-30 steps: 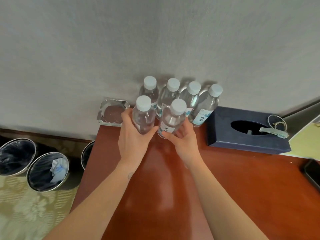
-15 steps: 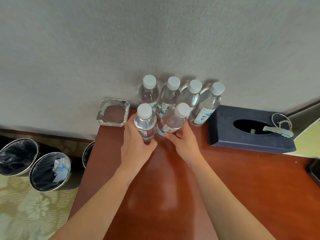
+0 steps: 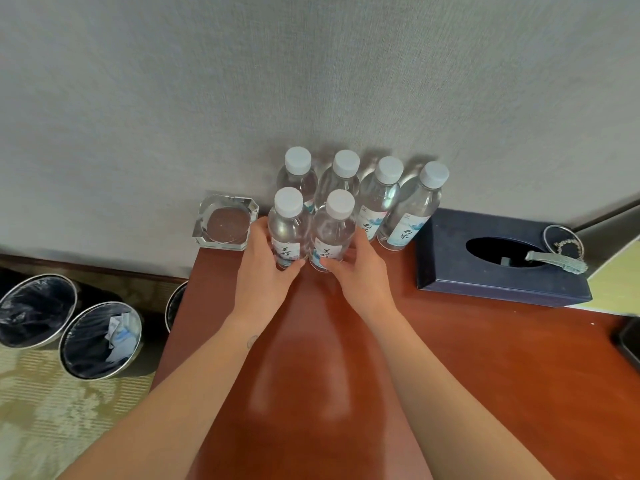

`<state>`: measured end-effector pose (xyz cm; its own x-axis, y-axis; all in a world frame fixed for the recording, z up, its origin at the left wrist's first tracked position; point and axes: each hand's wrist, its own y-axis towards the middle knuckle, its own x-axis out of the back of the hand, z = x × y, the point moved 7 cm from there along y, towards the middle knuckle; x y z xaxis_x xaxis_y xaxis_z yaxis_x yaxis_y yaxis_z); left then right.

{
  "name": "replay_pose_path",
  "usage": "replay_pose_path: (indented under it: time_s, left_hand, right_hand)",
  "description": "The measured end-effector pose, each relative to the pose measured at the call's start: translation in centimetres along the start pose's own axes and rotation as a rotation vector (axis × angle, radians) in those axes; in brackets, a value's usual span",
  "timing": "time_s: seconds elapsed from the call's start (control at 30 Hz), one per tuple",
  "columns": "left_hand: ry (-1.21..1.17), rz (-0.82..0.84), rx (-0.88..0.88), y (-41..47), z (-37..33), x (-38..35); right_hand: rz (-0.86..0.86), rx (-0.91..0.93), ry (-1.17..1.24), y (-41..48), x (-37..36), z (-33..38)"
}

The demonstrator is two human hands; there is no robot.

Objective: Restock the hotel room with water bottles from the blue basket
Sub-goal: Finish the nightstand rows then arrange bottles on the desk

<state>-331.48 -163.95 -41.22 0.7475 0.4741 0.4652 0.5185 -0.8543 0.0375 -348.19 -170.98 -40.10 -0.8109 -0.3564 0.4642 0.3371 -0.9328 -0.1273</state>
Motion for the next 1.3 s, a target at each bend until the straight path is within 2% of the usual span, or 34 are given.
replay_pose_path:
  time_s: [0.2, 0.53, 0.7, 0.73, 0.8, 0.87, 0.93, 1.0, 1.07, 1.17, 1.3]
  left_hand:
    - [0.026, -0.017, -0.006, 0.6, -0.2, -0.2]
    - [0.018, 0.034, -0.045, 0.7, -0.3, -0.4]
    - [0.153, 0.091, -0.056, 0.2, -1.8, 0.3]
    - [0.152, 0.08, -0.076, 0.2, -2.5, 0.8]
    - [0.134, 0.04, -0.173, 0.5, -4.4, 2.0]
    - [0.173, -0.008, -0.338, 0.9, -7.1, 3.2]
    - [0.248, -0.008, -0.497, 1.4, -9.9, 3.7]
    - [0.369, 0.039, -0.617, 1.9, -12.1, 3.4]
    - [0.466, 0.119, -0.679, 2.2, -13.2, 2.6]
    - [0.518, 0.267, -0.69, 2.5, -13.4, 1.6]
    - [0.531, 0.295, -0.689, 2.6, -13.4, 1.6]
  right_hand:
    - [-0.009, -0.018, -0.047, 0.1, -0.1, -0.1]
    - [0.013, -0.093, 0.006, 0.2, 0.1, -0.5]
    - [0.022, -0.096, -0.089, -0.6, 3.2, -0.1]
    - [-0.023, -0.085, -0.112, -0.8, 4.6, 0.3]
    - [-0.226, 0.002, -0.129, -1.1, 8.7, 1.9]
    - [-0.489, 0.13, -0.12, -1.2, 13.2, 4.1]
    - [-0.651, 0.21, -0.14, -0.8, 16.7, 5.8]
    - [-0.601, 0.168, -0.195, 1.0, 17.9, 6.3]
    - [-0.422, 0.09, -0.243, 2.9, 17.5, 6.1]
    - [-0.289, 0.106, -0.254, 3.5, 16.4, 6.9]
    - [-0.212, 0.126, -0.306, 2.6, 15.2, 7.4]
